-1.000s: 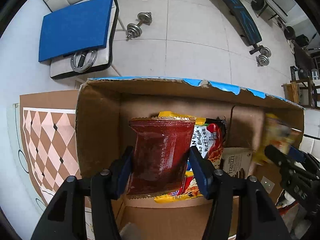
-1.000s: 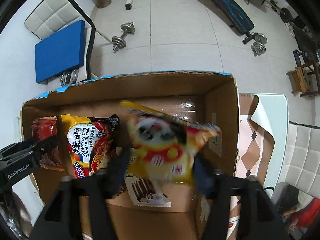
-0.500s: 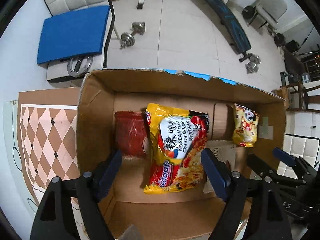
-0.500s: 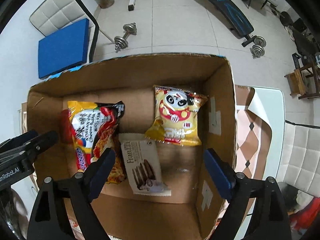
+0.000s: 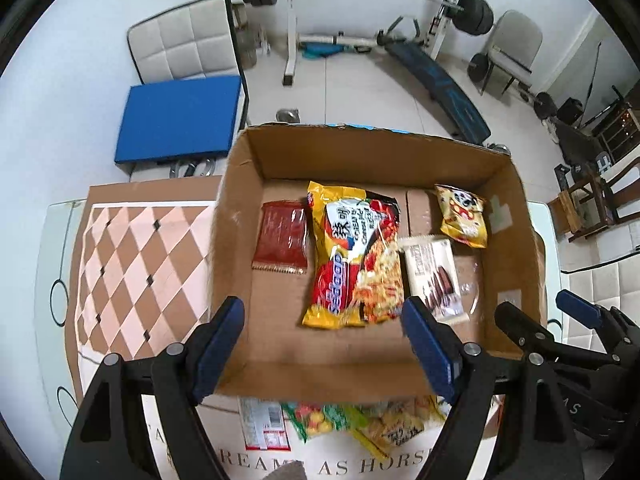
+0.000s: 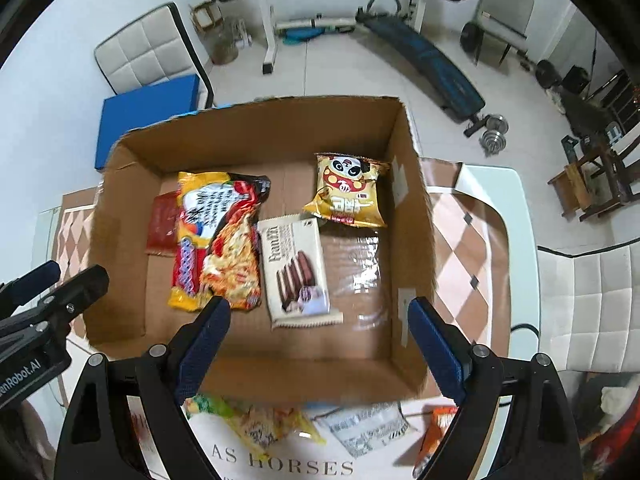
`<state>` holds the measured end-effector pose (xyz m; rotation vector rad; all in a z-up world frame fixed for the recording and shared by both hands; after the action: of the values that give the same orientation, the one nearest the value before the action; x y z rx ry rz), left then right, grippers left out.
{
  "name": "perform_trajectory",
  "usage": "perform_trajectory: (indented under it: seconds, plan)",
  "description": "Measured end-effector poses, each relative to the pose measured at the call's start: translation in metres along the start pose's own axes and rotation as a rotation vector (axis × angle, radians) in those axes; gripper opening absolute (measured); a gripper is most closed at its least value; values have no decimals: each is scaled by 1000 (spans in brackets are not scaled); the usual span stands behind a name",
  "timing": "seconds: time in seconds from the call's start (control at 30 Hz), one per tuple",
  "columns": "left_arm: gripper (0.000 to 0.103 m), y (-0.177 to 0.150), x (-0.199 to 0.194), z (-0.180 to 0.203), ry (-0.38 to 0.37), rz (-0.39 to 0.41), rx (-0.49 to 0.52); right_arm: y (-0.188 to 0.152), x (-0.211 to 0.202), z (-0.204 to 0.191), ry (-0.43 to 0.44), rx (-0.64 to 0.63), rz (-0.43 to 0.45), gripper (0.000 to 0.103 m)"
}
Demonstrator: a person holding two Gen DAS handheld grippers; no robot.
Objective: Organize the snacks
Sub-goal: 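Carry both packets into the box and open both tools to drop them, then grasp the red-and-white panda bag with the left tool while the right tool grasps the small red packet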
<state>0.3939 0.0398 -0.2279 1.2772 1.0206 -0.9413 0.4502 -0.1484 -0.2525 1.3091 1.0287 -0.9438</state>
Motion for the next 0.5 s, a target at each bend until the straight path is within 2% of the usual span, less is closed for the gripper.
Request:
perform_trajectory:
  seconds: [0.13,0.27,0.4,0.5]
  plan:
    - [80,-24,-24,-4,3,56,0,-23,-31,-4,-7,-8,72,92]
    - [80,-49,-45,-11,-7,96,-22,-49,-54,-8,7,-6,106,92]
    - [80,-78,-60,-16,-3,118,-28,-82,-65,-9,40,27,104,92]
    - [80,-107,-67,-20,-10,107,-26,-116,-64,-9,66,54,65,92]
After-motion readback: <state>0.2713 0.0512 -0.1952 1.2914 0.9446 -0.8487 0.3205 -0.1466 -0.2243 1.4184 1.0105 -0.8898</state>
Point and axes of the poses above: each gripper's, at about its wrist camera, not at the fingertips, and x roughly the way its jaws point, z to its right, y to its top, the point moved 8 cm from there along x, roughly the way its jaws point, and after that the axes turned 2 degrees about y, right-handed, at the moved point
